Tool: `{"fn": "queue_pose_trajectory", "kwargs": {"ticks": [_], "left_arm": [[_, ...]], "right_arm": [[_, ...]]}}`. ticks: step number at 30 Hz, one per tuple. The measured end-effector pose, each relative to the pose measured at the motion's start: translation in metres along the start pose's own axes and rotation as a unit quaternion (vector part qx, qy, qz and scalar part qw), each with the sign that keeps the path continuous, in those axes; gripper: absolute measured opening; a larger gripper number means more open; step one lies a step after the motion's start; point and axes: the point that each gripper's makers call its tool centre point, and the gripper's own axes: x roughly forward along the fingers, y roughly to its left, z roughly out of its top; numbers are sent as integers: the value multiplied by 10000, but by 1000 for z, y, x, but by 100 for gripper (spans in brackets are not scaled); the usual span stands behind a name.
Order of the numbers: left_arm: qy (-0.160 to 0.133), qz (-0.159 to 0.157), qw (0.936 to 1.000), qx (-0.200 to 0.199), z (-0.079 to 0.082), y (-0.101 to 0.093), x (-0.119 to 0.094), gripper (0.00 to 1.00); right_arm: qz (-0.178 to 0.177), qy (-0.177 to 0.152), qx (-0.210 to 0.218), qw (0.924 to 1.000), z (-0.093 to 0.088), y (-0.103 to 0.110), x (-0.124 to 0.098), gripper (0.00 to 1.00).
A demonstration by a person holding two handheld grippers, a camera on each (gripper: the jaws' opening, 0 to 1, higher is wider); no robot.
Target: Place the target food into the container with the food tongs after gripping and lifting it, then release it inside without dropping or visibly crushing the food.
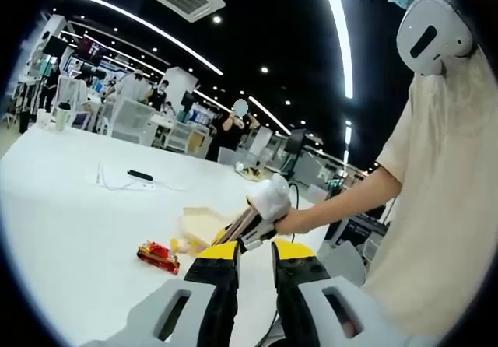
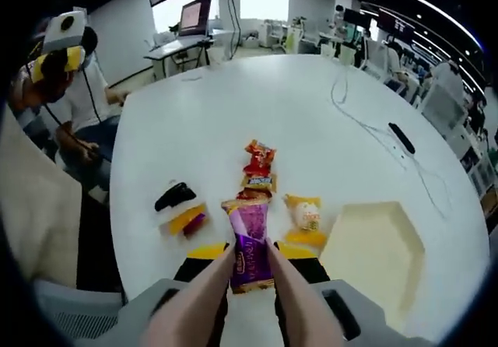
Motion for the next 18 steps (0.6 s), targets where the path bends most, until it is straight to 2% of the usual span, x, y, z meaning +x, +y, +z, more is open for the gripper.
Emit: {"fn": "queue_pose_trajectory", "kwargs": {"ticks": [6, 15, 18], "left_arm": [[170, -9, 9996, -243, -10, -2, -3, 28], [497, 12, 9982, -333, -23, -4, 3, 42], [542, 0, 9980, -313, -24, -5, 2, 42]], "right_arm": [[-127, -97, 4, 9999, 6, -4, -13, 21], [-352, -213, 115, 9991, 12, -16, -33, 21], [-409, -255, 159, 9987, 13, -18, -39, 21]]}}
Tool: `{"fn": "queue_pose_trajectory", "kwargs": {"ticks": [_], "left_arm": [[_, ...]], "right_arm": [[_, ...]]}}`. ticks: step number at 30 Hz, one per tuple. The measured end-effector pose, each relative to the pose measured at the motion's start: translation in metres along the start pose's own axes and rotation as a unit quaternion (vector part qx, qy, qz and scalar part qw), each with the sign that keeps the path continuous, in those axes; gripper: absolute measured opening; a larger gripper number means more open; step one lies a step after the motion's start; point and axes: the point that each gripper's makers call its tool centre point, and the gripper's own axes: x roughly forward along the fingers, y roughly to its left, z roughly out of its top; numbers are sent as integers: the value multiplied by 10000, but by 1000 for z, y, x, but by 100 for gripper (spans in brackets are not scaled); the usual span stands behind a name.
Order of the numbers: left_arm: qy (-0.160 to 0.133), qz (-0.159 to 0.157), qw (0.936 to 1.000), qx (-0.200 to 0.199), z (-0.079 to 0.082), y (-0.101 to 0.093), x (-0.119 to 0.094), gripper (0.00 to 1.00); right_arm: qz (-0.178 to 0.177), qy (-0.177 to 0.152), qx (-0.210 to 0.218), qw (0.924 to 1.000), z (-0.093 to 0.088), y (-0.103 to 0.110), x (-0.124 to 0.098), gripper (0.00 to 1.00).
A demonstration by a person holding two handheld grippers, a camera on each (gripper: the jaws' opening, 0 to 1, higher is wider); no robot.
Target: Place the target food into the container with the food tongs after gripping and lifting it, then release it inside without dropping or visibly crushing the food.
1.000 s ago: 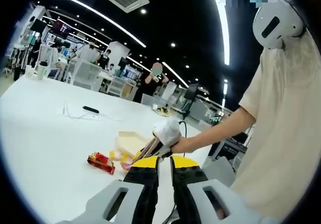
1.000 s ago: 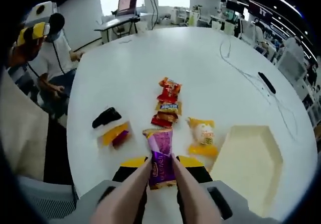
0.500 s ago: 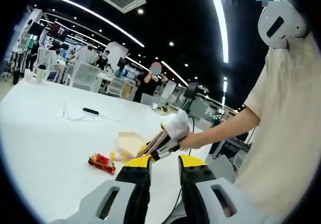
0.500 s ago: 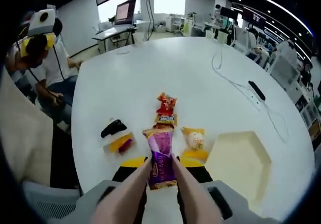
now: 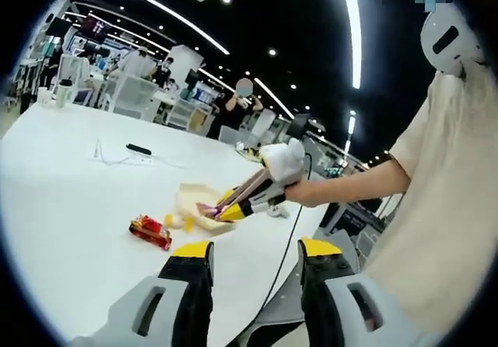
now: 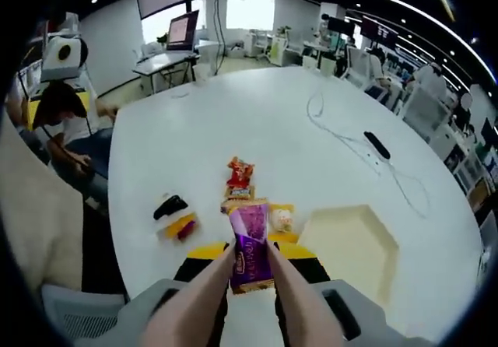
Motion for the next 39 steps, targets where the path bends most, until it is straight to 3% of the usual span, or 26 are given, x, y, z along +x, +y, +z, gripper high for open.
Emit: {"fn": "queue_pose_trajectory", "kwargs": {"ticks": [39], "left_arm": [[-44, -82, 9999, 50, 4, -4, 4, 43]], "right_arm": [[-375, -214, 60, 9990, 13, -34, -32, 22]]}}
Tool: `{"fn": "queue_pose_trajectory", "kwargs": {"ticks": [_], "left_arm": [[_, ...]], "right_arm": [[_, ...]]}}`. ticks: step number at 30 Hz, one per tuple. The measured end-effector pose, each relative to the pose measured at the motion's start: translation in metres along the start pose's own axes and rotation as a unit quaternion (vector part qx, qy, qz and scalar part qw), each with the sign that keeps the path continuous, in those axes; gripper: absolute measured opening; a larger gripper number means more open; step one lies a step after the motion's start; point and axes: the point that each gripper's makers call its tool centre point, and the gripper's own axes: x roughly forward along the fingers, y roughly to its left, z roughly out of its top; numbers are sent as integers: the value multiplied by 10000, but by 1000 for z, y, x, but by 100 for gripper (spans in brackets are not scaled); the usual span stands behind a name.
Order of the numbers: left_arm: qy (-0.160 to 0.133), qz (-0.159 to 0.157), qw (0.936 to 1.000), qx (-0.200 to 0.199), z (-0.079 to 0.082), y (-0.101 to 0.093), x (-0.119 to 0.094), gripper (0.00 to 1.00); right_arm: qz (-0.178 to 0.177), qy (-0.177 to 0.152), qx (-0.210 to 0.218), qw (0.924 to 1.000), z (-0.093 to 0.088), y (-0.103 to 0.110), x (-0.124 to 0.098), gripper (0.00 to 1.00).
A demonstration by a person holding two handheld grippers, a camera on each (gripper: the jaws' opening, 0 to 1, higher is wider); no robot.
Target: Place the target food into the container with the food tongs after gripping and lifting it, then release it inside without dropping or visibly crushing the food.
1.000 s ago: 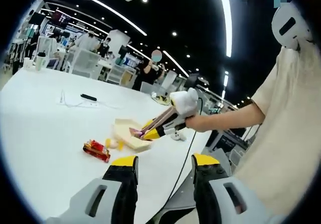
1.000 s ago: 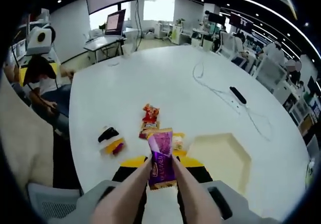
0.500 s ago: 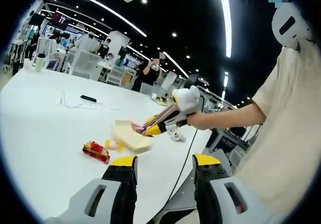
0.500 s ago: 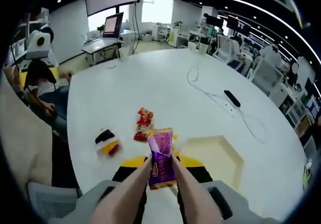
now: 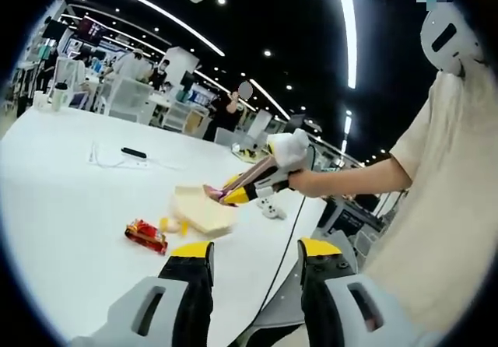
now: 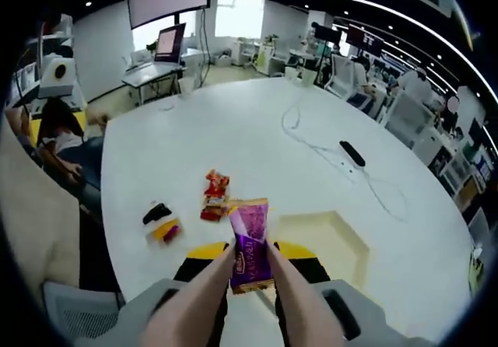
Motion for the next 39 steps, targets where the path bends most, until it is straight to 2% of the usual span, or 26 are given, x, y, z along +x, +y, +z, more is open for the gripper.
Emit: {"fn": "queue_pose_trajectory", "kwargs": {"ticks": [8, 19, 29, 39], "left_arm": [[-23, 28, 10000, 9, 1, 1, 0, 43], [-20, 38, 10000, -26, -2, 0, -2, 43], [-19, 74, 10000, -57, -5, 1, -4, 43], [-3, 55, 10000, -67, -5, 1, -3, 43]], "right_arm": [[-70, -17, 12, 10000, 2, -6, -3, 22], [-274, -164, 288, 9991, 6, -25, -9, 22], [-299, -188, 327, 9988, 7, -27, -9, 22], [-336, -265, 588, 9973, 4, -35, -12, 22]]}}
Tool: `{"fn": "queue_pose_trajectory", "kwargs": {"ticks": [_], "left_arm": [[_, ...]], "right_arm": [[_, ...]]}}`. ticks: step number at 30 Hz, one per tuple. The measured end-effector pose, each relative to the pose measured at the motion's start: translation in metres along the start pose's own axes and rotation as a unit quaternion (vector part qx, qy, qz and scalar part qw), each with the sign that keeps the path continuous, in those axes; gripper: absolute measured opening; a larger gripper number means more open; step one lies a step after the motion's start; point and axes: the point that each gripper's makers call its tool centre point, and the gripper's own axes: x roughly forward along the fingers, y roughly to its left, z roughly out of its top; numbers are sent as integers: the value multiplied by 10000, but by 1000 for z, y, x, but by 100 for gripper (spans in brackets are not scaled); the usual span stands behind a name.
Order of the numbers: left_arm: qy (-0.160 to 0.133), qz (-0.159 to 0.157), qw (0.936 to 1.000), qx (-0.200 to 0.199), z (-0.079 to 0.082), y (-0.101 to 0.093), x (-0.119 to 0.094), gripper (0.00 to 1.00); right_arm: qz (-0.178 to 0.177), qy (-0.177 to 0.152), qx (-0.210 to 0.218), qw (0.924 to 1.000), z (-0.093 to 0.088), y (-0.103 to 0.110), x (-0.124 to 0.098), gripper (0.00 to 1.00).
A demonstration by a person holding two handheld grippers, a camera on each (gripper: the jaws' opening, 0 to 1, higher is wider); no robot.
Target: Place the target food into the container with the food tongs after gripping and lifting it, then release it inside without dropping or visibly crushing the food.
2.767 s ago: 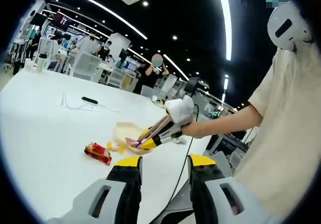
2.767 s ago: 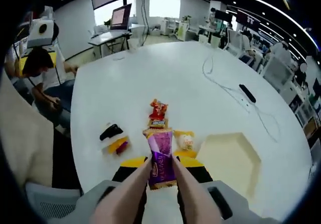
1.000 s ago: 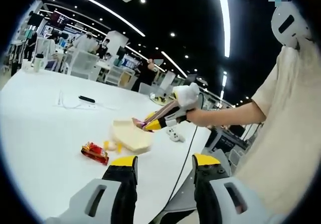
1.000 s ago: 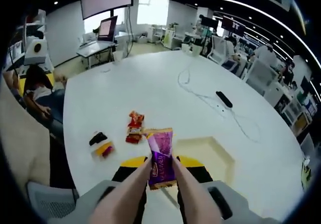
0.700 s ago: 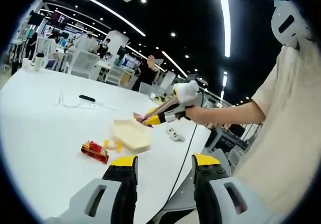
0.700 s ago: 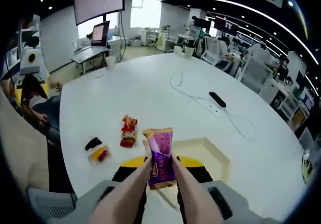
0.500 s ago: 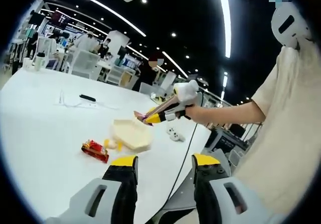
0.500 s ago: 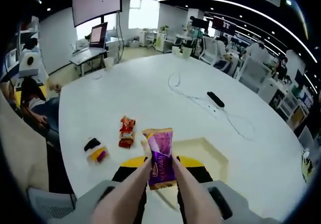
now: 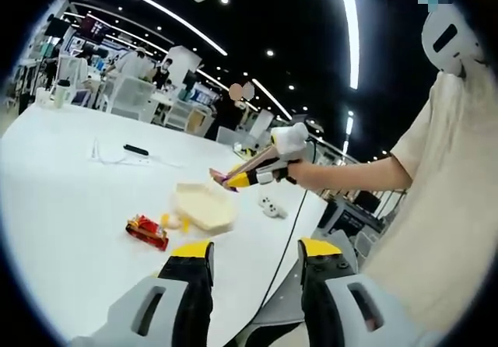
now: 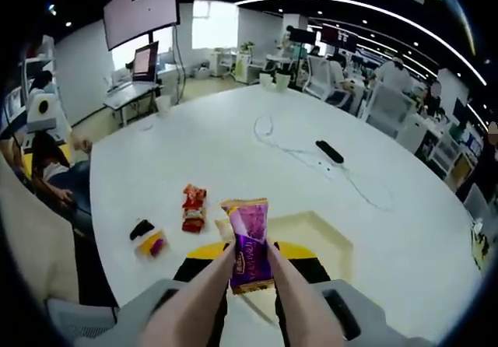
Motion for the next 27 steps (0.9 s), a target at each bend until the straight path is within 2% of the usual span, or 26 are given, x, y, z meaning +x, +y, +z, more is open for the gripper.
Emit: {"fn": "queue_pose_trajectory", "kwargs": {"ticks": [16, 27], "left_arm": [[31, -23, 10000, -9, -1, 0, 2, 43], [28, -16, 10000, -38, -3, 1, 1, 42]], "right_arm": [[-93, -59, 289, 9995, -3, -7, -6, 21], [-148, -40, 264, 9995, -4, -10, -8, 21]]}}
